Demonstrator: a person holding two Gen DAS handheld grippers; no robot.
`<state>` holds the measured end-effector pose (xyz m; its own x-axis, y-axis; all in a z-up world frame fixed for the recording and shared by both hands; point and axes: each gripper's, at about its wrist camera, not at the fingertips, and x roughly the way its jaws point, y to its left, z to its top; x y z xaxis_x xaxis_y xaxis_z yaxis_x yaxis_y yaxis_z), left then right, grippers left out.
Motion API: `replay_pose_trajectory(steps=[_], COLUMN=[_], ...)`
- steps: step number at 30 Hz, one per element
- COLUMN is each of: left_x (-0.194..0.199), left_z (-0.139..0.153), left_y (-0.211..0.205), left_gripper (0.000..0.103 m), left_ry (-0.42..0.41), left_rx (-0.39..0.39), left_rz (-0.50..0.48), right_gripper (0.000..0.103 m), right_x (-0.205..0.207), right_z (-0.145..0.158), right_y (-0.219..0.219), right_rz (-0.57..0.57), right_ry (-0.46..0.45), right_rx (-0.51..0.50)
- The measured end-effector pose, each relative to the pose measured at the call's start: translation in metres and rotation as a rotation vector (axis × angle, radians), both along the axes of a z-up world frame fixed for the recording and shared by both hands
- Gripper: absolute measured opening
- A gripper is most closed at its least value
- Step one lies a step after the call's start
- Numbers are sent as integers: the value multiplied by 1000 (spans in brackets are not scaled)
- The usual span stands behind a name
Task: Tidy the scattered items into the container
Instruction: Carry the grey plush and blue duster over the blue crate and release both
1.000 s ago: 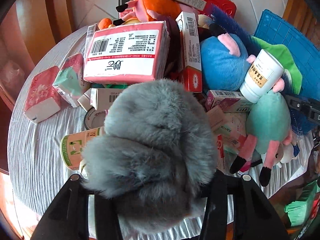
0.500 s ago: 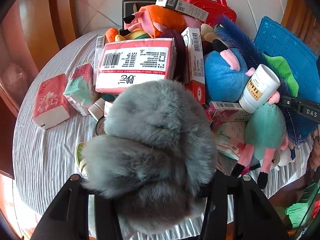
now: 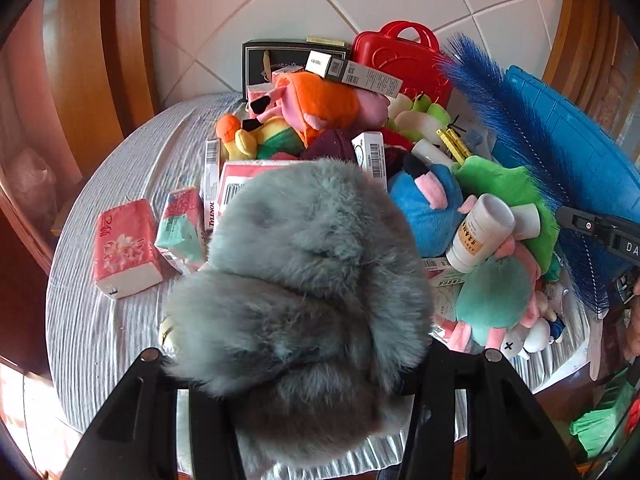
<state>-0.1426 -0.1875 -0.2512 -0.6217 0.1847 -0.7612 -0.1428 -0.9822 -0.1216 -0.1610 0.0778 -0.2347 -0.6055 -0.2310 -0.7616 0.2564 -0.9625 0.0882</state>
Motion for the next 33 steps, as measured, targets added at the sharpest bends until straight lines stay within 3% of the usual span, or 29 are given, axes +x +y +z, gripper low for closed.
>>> replay_pose_trajectory(steps=[18, 27, 33], left_x=[11, -3, -25], left_z=[107, 155, 187], left_y=[-18, 21, 83], left_gripper=[46, 46, 46], left_ry=[121, 197, 246], left_rx=[-3, 38, 43], left_rz=[-84, -109, -131], right_gripper=[16, 16, 16], right_x=[55, 63, 58], right_z=[115, 160, 183], right_y=[-6, 38, 96], right_rz=[-90, -145, -166], right_ry=[107, 168, 208], right_rx=[-41, -72, -108])
